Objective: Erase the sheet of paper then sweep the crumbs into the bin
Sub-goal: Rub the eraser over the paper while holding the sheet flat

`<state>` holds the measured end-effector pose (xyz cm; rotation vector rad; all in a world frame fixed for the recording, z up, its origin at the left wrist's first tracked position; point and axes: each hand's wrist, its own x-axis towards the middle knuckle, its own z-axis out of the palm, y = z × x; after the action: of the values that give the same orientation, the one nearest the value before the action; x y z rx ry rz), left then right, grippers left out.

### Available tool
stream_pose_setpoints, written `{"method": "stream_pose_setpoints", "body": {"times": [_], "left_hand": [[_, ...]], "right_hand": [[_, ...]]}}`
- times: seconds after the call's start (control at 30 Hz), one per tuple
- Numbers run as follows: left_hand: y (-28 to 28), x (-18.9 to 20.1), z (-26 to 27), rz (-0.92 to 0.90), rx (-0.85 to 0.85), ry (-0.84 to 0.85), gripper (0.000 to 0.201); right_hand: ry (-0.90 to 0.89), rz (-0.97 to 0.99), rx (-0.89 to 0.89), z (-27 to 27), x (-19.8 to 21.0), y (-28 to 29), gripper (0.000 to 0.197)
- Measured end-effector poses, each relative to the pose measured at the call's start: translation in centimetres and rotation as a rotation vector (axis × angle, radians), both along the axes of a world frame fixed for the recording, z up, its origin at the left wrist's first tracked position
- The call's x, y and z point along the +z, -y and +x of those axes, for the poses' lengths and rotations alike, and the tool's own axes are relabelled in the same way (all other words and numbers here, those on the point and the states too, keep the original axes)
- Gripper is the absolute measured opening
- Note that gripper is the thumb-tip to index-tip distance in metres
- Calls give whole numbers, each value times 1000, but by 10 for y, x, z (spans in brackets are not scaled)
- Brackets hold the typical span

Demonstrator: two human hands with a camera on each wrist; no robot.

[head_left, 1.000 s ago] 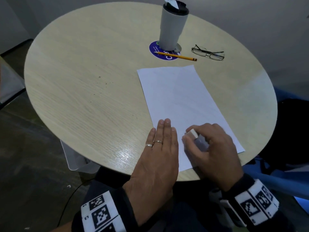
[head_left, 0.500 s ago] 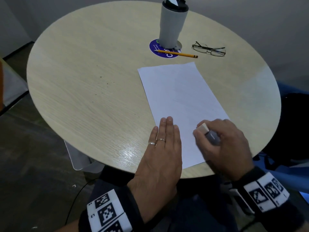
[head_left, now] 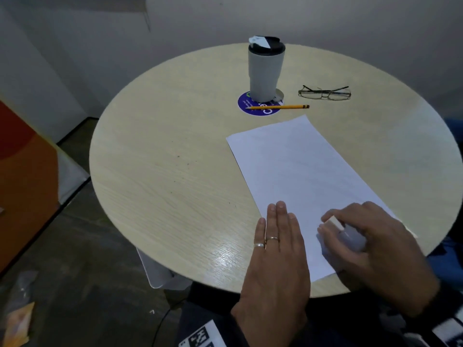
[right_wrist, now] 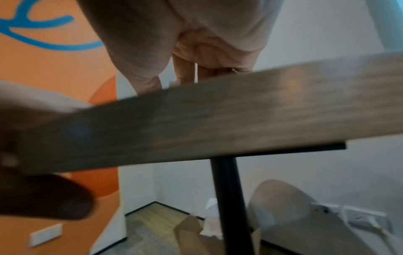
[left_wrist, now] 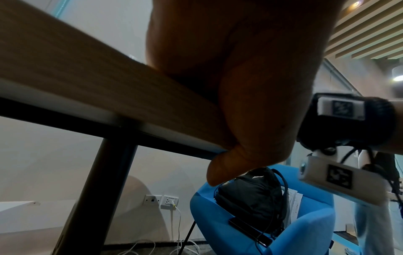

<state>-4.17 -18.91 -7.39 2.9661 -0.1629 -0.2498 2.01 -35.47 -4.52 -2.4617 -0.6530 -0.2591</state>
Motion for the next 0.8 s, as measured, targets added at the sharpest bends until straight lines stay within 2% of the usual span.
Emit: {"method": "stream_pose_setpoints", "body": {"times": [0.07,0.1,0.17,0.27,0.37,0.43,0.5,0.6,0.73,0.8], "left_hand": [[-1,6,-2,34,-22,-38,119],[0,8,-2,37,-23,-74,121],[-1,17,-2,51,-22,-99,122],[-1,21,-3,69,-18,-132,121],[-1,23,-2,87,-20,-146,126],[0,23,-3,94,-26,-144,129],[0,23,-4,104,-35,-144,130],[1,22,-5,122,-43,-138,136],[1,23,-2,126,-47,-151,128],[2,22,-1,126,-54,-156,125]], "right_hand": [[-19,-16,76,-12,-1,-6,3],[-49,-15,66,-11,-2,-6,8],[-56,1,-36,5,-5,-1,17],[7,-1,-125,21,-5,2,17],[-31,-13,-7,-1,-3,-5,8],[-73,-33,10,-9,-4,-5,13],[-95,-23,-66,5,-4,1,17],[-23,-43,-140,19,-2,2,17],[-41,-75,16,-14,-5,-18,10],[-32,-61,0,-8,-6,-17,12]]}}
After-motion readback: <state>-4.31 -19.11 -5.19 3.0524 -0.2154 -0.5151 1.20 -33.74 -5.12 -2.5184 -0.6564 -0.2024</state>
